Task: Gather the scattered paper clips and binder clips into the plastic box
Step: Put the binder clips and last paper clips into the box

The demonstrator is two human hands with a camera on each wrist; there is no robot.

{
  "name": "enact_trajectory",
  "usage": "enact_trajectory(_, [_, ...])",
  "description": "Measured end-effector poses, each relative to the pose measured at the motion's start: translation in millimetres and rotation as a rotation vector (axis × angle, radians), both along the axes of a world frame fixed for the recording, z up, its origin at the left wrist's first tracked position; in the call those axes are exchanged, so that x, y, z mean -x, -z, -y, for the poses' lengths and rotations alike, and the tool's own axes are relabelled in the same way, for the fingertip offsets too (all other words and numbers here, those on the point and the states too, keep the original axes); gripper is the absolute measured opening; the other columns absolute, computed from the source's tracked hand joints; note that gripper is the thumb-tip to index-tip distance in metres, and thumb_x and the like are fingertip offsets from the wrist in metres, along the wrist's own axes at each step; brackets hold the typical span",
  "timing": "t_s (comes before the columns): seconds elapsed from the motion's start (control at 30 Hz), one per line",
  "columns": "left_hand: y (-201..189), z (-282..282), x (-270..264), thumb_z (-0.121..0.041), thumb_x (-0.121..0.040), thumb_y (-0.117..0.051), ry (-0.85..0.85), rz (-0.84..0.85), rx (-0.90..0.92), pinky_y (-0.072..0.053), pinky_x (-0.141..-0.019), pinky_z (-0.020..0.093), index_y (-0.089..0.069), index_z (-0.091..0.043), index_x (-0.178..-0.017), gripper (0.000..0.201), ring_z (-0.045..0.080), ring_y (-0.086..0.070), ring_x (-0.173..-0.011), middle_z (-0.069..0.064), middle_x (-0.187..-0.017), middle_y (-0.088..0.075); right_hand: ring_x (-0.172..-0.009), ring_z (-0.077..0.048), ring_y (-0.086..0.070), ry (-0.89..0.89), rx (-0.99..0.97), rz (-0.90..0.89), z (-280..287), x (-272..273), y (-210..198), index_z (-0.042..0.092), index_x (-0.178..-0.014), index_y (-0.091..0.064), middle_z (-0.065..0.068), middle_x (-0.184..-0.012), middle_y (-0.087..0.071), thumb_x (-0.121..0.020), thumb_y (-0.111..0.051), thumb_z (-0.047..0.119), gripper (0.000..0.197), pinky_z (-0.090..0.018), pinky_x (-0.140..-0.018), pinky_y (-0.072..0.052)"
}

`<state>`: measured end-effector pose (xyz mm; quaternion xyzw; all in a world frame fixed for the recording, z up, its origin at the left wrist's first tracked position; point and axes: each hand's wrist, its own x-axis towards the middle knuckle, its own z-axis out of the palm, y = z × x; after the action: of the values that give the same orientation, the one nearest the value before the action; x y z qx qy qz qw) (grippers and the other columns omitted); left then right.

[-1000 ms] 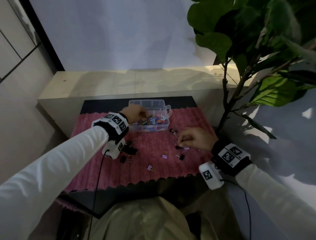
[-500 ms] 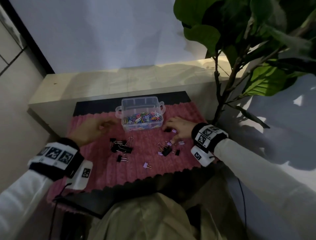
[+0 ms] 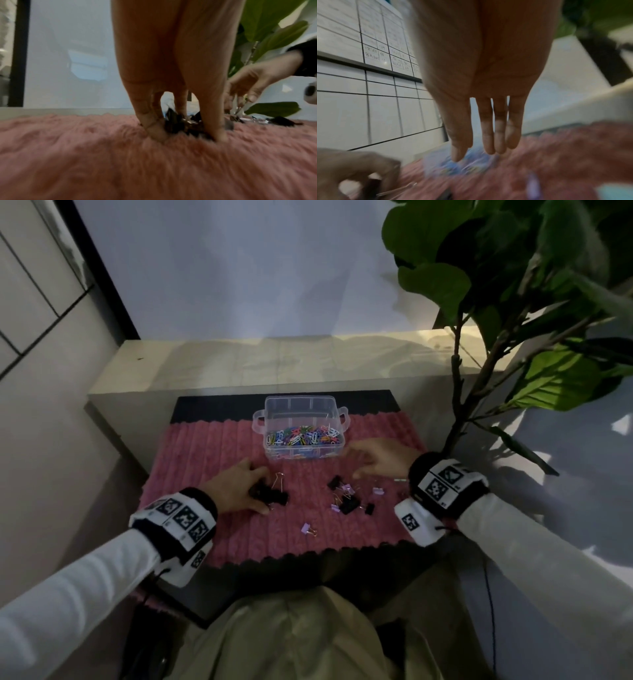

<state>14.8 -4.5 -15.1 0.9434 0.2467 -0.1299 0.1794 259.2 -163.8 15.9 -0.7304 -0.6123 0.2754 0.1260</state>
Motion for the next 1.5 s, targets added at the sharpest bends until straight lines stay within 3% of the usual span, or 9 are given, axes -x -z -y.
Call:
enact_trajectory(0.17, [-5,-13,9,-0.013,-0.084,-0.062,-0.155,0.158,0.246,-0.050,-0.054,0.010,-0.061,-0.007,-0.094,0.012,0.004,-0.058,-0.065,0.007,-0.085,-0.059,-0.120,-0.030,-0.049,0.138,0.094,0.162,32,-43,-2,0.003,-0.124,-0.050,-0.013,-0.125,-0.053,-0.081,-0.067,0.016,0.048,-0.027,-0.091,-0.036])
enact_trajectory(0.3, [-22,-23,16,-0.007,-0.085,-0.058,-0.361,0.304,0.556,-0.054,-0.053,0.014,-0.063,-0.002,-0.094,0.011,0.010,-0.059,-0.071,0.003,-0.082,-0.063,-0.104,-0.013,-0.044,0.076,0.183,0.097,51,-50,20,0.008,-0.117,-0.056,-0.003,-0.110,-0.051,-0.073,-0.076,0.020,0.049,-0.018,-0.083,-0.032])
enact_trajectory(0.43, [-35,-34,25,-0.009,-0.086,-0.058,-0.366,0.380,0.524,-0.050,-0.052,0.008,-0.063,-0.019,-0.073,0.017,0.004,-0.061,-0.058,-0.009,-0.064,-0.066,-0.094,-0.015,-0.043,0.086,0.085,0.179,47,-50,36,0.005,-0.104,-0.060,-0.004,-0.096,-0.048,-0.075,-0.071,0.011,0.031,-0.026,-0.085,-0.038])
enact_trajectory(0.63, [-41,-31,17,-0.007,-0.087,-0.056,-0.238,0.281,0.505,-0.048,-0.055,0.007,-0.062,-0.012,-0.092,0.010,-0.008,-0.060,-0.061,0.001,-0.081,-0.063,-0.061,-0.002,-0.052,0.215,-0.092,-0.191,29,-34,11,0.015,-0.088,-0.055,0.007,-0.074,-0.053,-0.082,-0.054,-0.003,0.019,-0.024,-0.063,-0.045])
enact_trajectory(0.83, [-42,-34,-17,-0.002,-0.088,-0.052,-0.239,0.372,0.512,-0.051,-0.058,0.017,-0.059,-0.013,-0.083,0.014,0.002,-0.059,-0.060,0.003,-0.074,-0.059,-0.077,-0.012,-0.052,0.130,0.033,-0.174,3,14,4,0.016,-0.095,-0.054,-0.003,-0.098,-0.055,-0.094,-0.047,0.024,0.011,-0.026,-0.069,-0.045])
enact_trajectory(0.93, [-55,-51,-38,-0.009,-0.087,-0.057,-0.208,0.352,0.423,-0.047,-0.066,0.021,-0.060,-0.018,-0.082,0.010,0.009,-0.058,-0.069,0.006,-0.080,-0.063,-0.109,-0.023,-0.039,-0.061,0.235,0.176,-4,30,22,0.014,-0.119,-0.041,-0.008,-0.116,-0.042,-0.076,-0.064,0.051,0.062,-0.040,-0.093,-0.041])
enact_trajectory(1.17, [-70,-81,-84,-0.007,-0.084,-0.062,-0.264,0.361,0.288,-0.044,-0.040,0.011,-0.050,-0.013,-0.109,0.028,0.003,-0.058,-0.048,0.007,-0.087,-0.064,-0.109,-0.023,-0.038,-0.134,0.146,0.146,2,32,43,0.022,-0.116,-0.046,-0.004,-0.109,-0.034,-0.080,-0.065,0.035,0.043,-0.033,-0.093,-0.037])
enact_trajectory(1.3, [-57,-92,-104,-0.012,-0.086,-0.059,-0.250,0.310,0.058,-0.048,-0.060,0.017,-0.058,-0.009,-0.105,0.019,0.021,-0.062,-0.077,0.015,-0.107,-0.066,-0.089,-0.012,-0.049,-0.099,0.111,-0.016,-10,14,31,0.023,-0.086,-0.065,0.005,-0.088,-0.046,-0.077,-0.068,0.020,0.010,-0.023,-0.081,-0.041])
enact_trajectory(1.5, [-47,-93,-120,-0.015,-0.086,-0.058,-0.190,0.275,0.060,-0.043,-0.083,0.027,-0.055,-0.009,-0.120,0.034,0.028,-0.057,-0.109,0.014,-0.121,-0.061,-0.065,0.006,-0.060,0.141,0.098,-0.443,-19,-16,7,0.025,-0.071,-0.069,0.017,-0.064,-0.069,-0.078,-0.070,0.012,0.015,-0.011,-0.069,-0.046])
